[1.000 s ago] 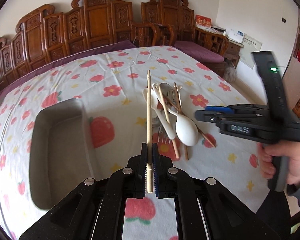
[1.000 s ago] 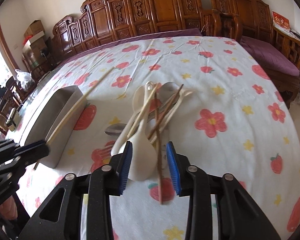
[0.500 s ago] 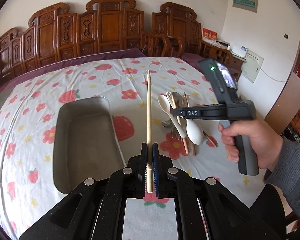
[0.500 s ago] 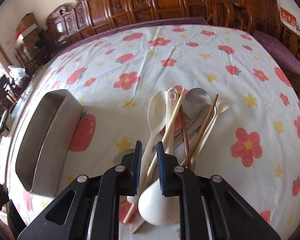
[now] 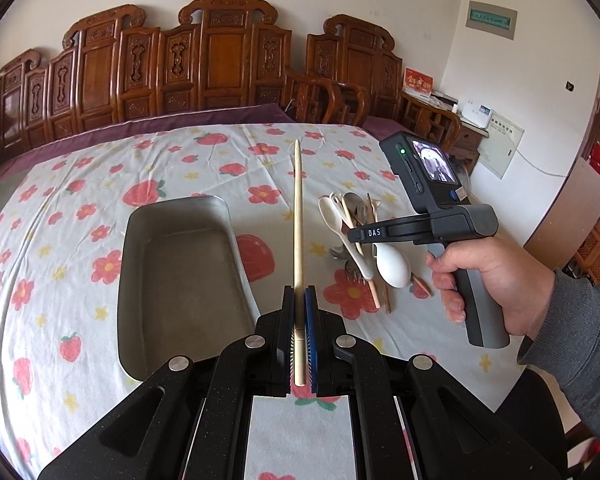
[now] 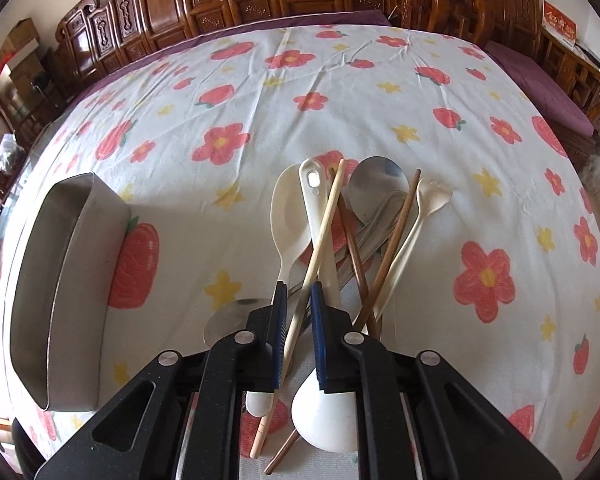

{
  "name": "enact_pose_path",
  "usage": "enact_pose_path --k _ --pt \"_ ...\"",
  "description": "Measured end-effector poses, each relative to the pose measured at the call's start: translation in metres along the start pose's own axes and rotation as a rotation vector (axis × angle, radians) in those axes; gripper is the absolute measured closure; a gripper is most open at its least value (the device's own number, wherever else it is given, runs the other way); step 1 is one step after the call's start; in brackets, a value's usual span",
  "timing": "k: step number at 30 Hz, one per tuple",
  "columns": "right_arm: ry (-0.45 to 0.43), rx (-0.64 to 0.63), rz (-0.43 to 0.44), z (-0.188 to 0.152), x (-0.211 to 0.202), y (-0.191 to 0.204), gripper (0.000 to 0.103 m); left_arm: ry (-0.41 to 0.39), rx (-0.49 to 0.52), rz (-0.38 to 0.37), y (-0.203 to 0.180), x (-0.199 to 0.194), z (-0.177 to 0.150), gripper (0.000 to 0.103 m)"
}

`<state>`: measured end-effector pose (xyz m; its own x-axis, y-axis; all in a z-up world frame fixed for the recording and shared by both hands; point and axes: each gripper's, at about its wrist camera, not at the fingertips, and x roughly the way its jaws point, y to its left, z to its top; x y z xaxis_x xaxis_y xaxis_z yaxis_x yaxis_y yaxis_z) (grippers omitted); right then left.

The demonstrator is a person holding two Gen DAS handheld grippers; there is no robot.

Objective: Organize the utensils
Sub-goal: 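Carry the chopstick into the metal tray and open the left tool while the right tool carries its chopstick over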

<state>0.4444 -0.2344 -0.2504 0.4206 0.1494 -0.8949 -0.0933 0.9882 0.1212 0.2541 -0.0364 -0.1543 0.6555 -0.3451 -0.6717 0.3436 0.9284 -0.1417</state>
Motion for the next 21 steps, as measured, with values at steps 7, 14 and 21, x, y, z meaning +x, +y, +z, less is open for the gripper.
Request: enact_pose_path --k 7,14,21 --pt "-0.014 -0.008 -0.018 -0.002 -0.007 0.001 0.097 -0.004 -0.012 0.006 0.004 -0.003 -0.001 0.099" --pt "-0.058 -0.004 0.015 0.002 -0.038 -0.002 0.097 -0.015 -0.013 0.019 0.005 -0.007 0.0 0.099" --pt "-0.101 -0.054 0.069 0.004 -0.071 0.021 0.097 -0.008 -0.04 0.06 0.026 -0.005 0.0 0.099"
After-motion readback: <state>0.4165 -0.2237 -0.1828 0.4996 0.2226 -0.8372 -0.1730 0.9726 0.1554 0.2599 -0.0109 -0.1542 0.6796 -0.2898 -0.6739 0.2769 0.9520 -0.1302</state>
